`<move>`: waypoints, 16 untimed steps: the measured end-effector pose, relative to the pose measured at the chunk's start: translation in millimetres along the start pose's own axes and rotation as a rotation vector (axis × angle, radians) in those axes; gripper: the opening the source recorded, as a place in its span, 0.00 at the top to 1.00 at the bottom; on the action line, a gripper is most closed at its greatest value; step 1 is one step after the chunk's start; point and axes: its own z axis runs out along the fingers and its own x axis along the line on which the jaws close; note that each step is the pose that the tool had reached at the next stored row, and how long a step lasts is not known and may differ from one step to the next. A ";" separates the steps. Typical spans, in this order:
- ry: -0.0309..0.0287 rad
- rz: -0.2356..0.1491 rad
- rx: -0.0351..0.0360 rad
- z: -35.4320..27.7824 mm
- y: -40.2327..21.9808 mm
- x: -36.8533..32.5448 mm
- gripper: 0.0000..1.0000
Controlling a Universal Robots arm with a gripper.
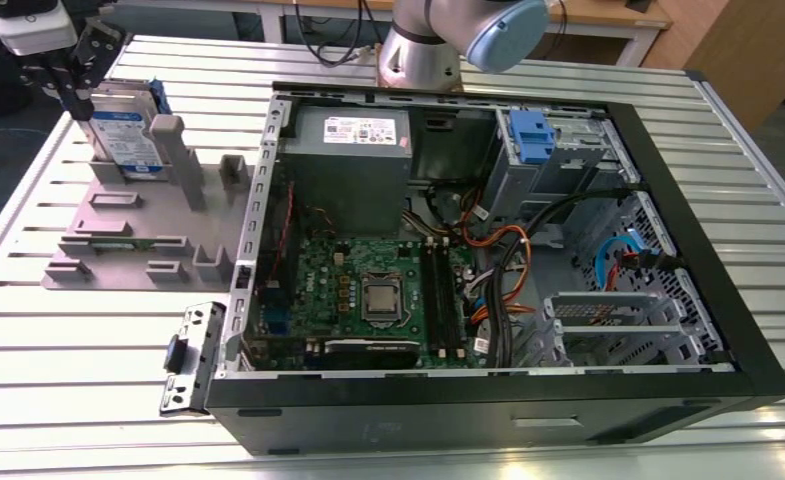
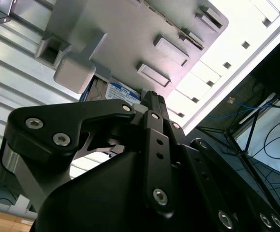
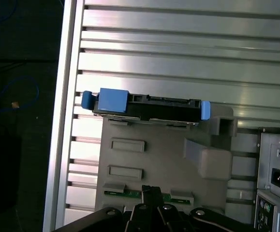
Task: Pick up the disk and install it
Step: 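Pick up the disk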
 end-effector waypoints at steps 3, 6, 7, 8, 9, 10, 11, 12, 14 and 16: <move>0.0001 -0.002 0.0001 0.0 0.0 0.0 0.90; 0.0002 -0.004 0.0002 0.0 0.0 0.0 0.90; 0.0001 -0.005 0.0002 0.0 0.0 0.0 0.90; 0.0004 -0.009 0.0005 0.1 0.0 0.0 0.90; 0.0006 -0.016 0.0009 0.3 0.0 0.0 0.90; 0.0006 -0.016 0.0009 0.3 0.0 0.0 0.90; 0.0006 -0.017 0.0009 0.3 0.0 0.0 0.90; 0.0006 -0.017 0.0009 0.3 0.0 0.0 0.90; 0.0008 -0.019 0.0011 0.3 0.0 0.0 0.90; 0.0008 -0.022 0.0012 0.3 0.0 0.0 0.90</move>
